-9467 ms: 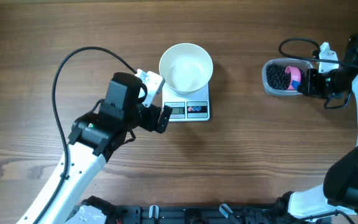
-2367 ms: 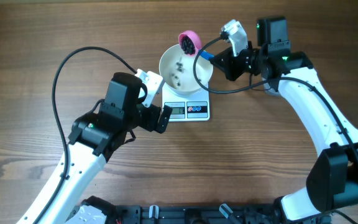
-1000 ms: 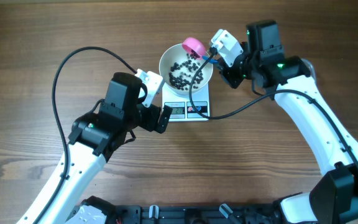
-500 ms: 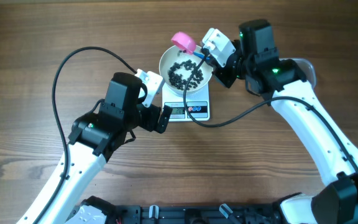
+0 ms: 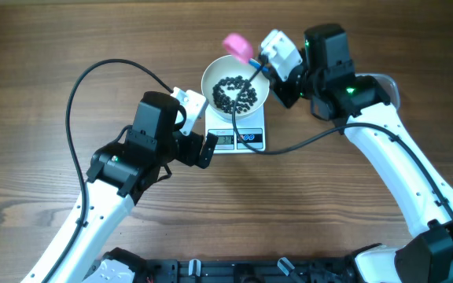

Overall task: Scoop item into bowl and weigh 150g on scale
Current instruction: 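Move the empty pink cup with the right gripper back to the bean tub, then lower the pink cup into the beans and scoop with the right gripper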

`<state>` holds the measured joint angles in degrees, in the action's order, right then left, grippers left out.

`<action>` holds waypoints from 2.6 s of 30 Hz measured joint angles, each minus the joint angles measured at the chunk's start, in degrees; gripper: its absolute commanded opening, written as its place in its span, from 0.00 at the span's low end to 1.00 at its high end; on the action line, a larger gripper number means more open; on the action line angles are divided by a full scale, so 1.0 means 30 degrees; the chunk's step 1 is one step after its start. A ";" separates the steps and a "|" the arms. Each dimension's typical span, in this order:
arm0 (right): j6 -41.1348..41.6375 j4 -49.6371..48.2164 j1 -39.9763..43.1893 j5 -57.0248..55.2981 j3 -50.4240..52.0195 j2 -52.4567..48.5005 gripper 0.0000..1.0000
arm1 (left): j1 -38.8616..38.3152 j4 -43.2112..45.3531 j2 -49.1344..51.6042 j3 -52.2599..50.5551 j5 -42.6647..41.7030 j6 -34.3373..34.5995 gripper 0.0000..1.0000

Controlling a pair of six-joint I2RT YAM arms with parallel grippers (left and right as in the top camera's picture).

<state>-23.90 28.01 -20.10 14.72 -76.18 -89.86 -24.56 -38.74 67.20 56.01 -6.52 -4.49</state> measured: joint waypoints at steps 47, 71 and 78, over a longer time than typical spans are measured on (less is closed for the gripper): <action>0.1530 0.8284 1.2451 -0.2594 -0.0007 -0.0372 0.04 | -0.0007 0.0000 0.0000 0.0000 0.0000 0.0000 1.00; 0.1005 0.7876 1.1009 -0.2637 -0.0007 -0.1435 0.04 | -0.0007 0.0000 0.0000 0.0000 0.0000 0.0000 1.00; 0.1005 0.8153 1.0462 -0.1909 -0.0007 -0.1836 0.04 | 0.0000 0.0000 0.0000 0.0000 0.0000 0.0000 1.00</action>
<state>-20.88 52.47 11.29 8.99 -76.20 -95.37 -24.56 -38.74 67.20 56.01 -6.52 -4.49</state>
